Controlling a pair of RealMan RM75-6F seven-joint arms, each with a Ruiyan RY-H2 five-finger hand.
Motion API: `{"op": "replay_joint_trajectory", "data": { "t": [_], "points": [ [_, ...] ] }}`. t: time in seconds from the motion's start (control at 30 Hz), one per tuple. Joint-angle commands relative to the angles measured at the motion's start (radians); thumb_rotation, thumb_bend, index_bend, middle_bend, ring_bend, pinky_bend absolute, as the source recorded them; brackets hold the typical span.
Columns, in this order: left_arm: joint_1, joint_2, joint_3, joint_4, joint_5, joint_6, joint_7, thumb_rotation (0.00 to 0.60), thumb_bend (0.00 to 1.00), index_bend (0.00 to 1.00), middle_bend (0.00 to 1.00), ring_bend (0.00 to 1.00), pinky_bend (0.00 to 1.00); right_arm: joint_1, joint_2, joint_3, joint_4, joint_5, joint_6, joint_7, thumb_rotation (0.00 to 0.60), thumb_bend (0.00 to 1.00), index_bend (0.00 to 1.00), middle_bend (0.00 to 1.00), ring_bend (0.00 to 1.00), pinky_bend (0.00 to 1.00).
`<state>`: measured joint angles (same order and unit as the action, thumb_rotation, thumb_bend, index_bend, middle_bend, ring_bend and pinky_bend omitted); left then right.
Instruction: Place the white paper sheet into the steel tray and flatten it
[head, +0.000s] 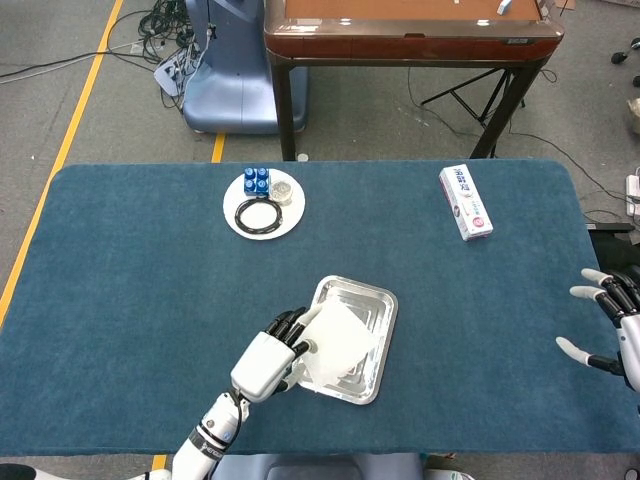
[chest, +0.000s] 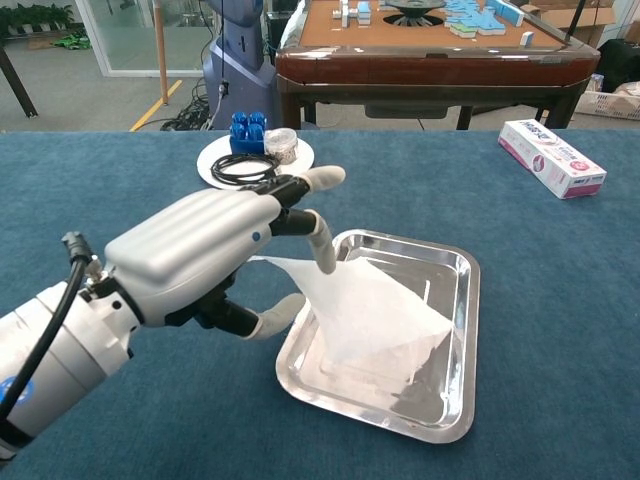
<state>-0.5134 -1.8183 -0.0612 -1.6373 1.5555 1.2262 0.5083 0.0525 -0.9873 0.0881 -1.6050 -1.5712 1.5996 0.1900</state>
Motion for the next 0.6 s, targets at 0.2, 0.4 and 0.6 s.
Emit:
{"op": "replay_joint_trajectory", "data": {
  "t": [0.2, 0.4, 0.6],
  "points": [
    [-0.005, -0.003, 0.001, -0.007, 0.000, -0.006, 0.005, 0.600, 0.15, 0.24, 0.00, 0.00, 0.12, 0.000, 0.002, -0.002, 0.001, -0.006, 0.001, 0.010, 0.600, 0.00, 0.34, 0.23, 0.14, 0.01],
    [-0.007, -0.002, 0.005, -0.019, 0.002, -0.008, 0.005, 0.600, 0.11, 0.23, 0.00, 0.00, 0.12, 0.000, 0.002, -0.001, 0.003, -0.005, -0.001, 0.009, 0.600, 0.00, 0.34, 0.23, 0.14, 0.01],
    [-0.004, 0.046, 0.006, -0.059, -0.015, -0.018, 0.014, 0.600, 0.11, 0.22, 0.00, 0.00, 0.25, 0.000, 0.001, -0.001, 0.003, -0.003, -0.002, 0.008, 0.600, 0.00, 0.34, 0.23, 0.14, 0.01]
  ]
}}
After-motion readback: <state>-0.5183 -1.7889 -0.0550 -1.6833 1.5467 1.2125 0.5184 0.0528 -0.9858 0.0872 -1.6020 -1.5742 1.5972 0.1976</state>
